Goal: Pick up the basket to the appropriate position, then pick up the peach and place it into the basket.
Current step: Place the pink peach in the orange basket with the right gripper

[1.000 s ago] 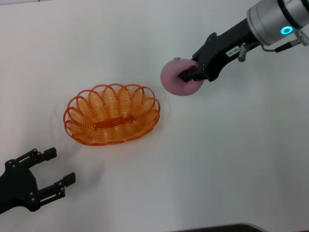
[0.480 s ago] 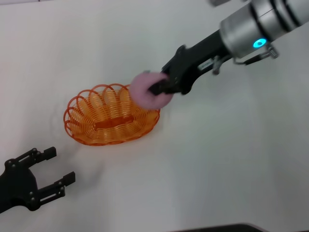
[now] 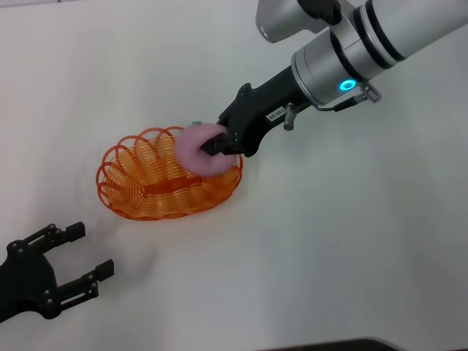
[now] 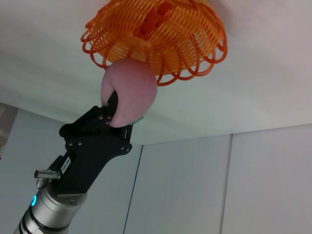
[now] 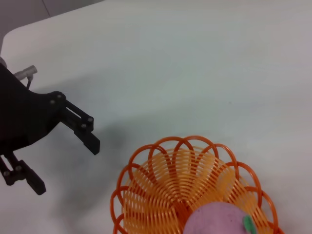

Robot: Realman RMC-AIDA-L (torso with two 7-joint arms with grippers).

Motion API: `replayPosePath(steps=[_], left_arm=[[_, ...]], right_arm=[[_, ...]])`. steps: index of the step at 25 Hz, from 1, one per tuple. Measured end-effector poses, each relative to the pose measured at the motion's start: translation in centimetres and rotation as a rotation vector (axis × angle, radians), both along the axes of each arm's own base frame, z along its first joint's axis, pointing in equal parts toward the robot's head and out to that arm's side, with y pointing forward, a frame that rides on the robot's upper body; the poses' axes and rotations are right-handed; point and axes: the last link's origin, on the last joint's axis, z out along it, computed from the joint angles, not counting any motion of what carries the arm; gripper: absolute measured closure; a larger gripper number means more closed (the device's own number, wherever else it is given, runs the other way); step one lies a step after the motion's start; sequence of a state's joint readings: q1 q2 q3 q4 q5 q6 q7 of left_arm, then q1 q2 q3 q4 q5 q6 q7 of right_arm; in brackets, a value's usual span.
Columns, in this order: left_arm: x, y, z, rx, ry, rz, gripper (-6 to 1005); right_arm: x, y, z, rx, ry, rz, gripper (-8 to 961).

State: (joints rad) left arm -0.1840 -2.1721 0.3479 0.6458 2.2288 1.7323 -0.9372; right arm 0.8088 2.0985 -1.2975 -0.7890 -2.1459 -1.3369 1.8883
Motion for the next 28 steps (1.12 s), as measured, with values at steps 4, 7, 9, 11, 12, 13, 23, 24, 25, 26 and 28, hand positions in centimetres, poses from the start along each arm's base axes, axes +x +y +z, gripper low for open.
replayPosePath(steps=[4,7,9,11,12,13,23,24,25,26,28], left_arm=[[-0.01,0.0,0.01,0.001,0.0,0.001,208],[0.01,-0.01,0.02,0.001,-0.001,0.0,208],[0.0,-0.02,0.02,0.001,-0.001,0.0,208],[-0.02,-0.04,0.04,0.002,-0.001,0.001,208],[-0.03,-0.05,0.04,0.002,-0.001,0.002,208],[-0.04,-0.05,0.05,0.002,0.0,0.002,208],[0.08,-0.05,0.08,0.0,-0.007,-0.002,208],[0.08,-0.05,0.09,0.001,-0.007,-0.002,208],[0.08,-0.03,0.09,0.002,-0.007,-0.002,208],[0.06,-0.02,0.09,0.002,-0.006,-0.001,208],[0.01,0.0,0.07,0.003,-0.003,0.001,208]], right_arm=[[0.1,0.05,-0.31,0.005,-0.003,-0.003,824],[0.13,0.1,-0.41,0.008,0.0,-0.005,823],[0.2,0.09,-0.42,0.01,0.001,-0.001,822],[0.26,0.06,-0.43,0.009,-0.001,0.008,822],[0.31,0.0,-0.48,0.007,-0.004,0.015,821],[0.36,-0.05,-0.52,0.005,-0.006,0.023,821],[0.36,-0.25,-0.68,-0.001,0.01,0.032,643],[0.38,-0.27,-0.69,-0.001,0.012,0.032,625],[0.42,-0.28,-0.69,-0.002,0.013,0.032,583],[0.44,-0.28,-0.7,-0.002,0.013,0.033,541],[0.46,-0.29,-0.7,-0.002,0.013,0.033,457]])
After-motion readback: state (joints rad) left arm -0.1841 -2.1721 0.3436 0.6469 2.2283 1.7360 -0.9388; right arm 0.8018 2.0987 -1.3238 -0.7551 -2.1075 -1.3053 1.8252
